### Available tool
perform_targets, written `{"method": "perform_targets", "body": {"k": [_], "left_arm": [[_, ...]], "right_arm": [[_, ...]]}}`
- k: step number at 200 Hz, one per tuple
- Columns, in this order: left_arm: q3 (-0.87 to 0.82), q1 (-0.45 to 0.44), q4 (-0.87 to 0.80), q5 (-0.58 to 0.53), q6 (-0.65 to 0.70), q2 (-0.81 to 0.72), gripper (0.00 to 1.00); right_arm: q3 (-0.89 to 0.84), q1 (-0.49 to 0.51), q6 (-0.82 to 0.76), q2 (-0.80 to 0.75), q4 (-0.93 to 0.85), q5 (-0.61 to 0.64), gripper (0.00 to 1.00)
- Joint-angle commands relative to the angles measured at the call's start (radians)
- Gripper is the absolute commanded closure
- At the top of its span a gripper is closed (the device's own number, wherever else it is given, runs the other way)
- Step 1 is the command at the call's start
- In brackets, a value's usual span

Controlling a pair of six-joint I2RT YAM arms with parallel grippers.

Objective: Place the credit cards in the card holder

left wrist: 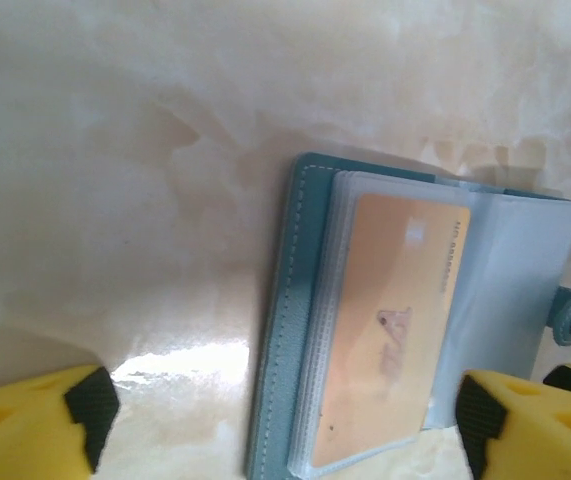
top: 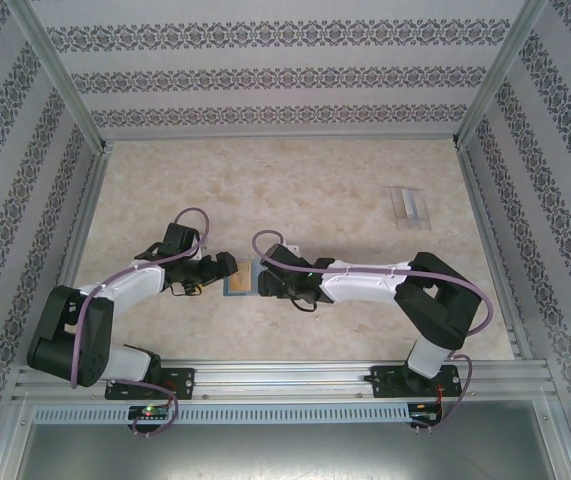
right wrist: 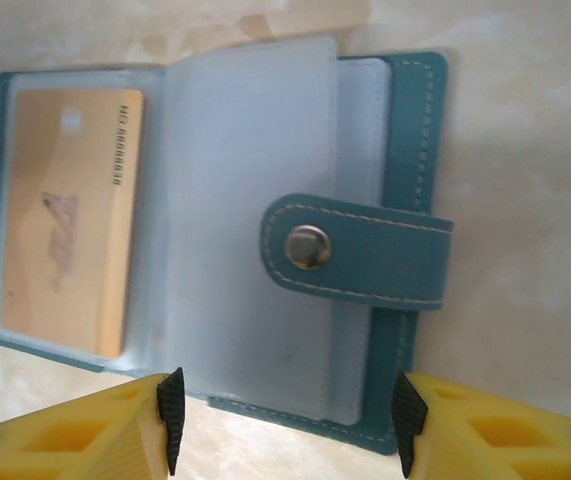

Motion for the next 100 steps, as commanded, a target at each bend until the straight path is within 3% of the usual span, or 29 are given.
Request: {"method": "perform_targets", "body": {"k": [1, 100], "left_arm": [[0.007, -0.004, -0.066, -0.005, 0.026, -0.004, 0.0], [-0.001, -0.004, -0.025, 0.032, 0.015, 0.019, 0.04]], "right_arm": [[0.003, -0.004, 0.009, 0.025, 0.072, -0.049, 0.41], [0.009, -0.012, -0.004, 0.038, 0.086, -0.044, 0.42]]}}
